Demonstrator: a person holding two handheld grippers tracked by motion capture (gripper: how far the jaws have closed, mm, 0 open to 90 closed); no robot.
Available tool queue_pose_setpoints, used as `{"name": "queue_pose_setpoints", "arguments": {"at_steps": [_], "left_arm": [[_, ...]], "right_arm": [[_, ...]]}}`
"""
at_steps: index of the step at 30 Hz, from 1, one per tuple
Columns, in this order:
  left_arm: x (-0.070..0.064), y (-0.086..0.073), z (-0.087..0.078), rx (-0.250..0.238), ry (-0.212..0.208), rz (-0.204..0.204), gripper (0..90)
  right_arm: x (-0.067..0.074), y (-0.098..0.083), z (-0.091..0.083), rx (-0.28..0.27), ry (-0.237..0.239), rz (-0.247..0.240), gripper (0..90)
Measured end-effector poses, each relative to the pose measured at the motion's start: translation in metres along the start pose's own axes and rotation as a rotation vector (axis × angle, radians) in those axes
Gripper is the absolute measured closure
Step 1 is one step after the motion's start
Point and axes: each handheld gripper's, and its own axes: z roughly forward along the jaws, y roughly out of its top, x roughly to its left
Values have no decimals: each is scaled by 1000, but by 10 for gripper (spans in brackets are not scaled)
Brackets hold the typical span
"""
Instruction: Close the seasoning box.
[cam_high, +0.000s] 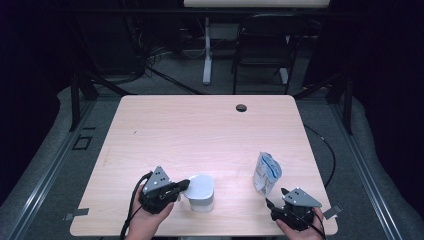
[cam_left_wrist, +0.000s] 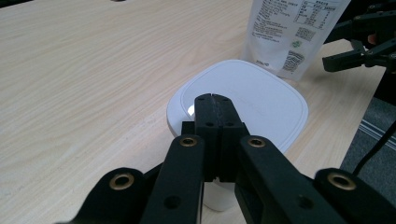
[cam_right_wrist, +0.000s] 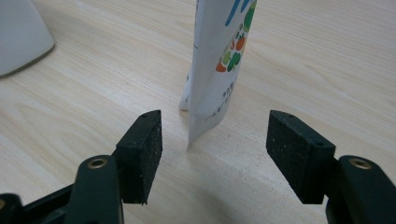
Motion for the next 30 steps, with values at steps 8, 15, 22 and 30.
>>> {"name": "queue_pose_setpoints", "arguments": {"at_steps": [8, 15, 22, 30], "left_arm": [[4, 0, -8, -9, 14, 3, 900], [12, -2, -20, -10, 39, -6, 900], [25, -13, -31, -7, 66, -39, 900], [43, -37, -46, 12, 94, -83, 900]], "right_arm": [[1, 0, 0, -5, 0, 0, 361], [1, 1, 0, -8, 0, 2, 361], [2, 1, 0, -9, 0, 1, 361], [2, 1, 0, -5, 1, 3, 361]]}}
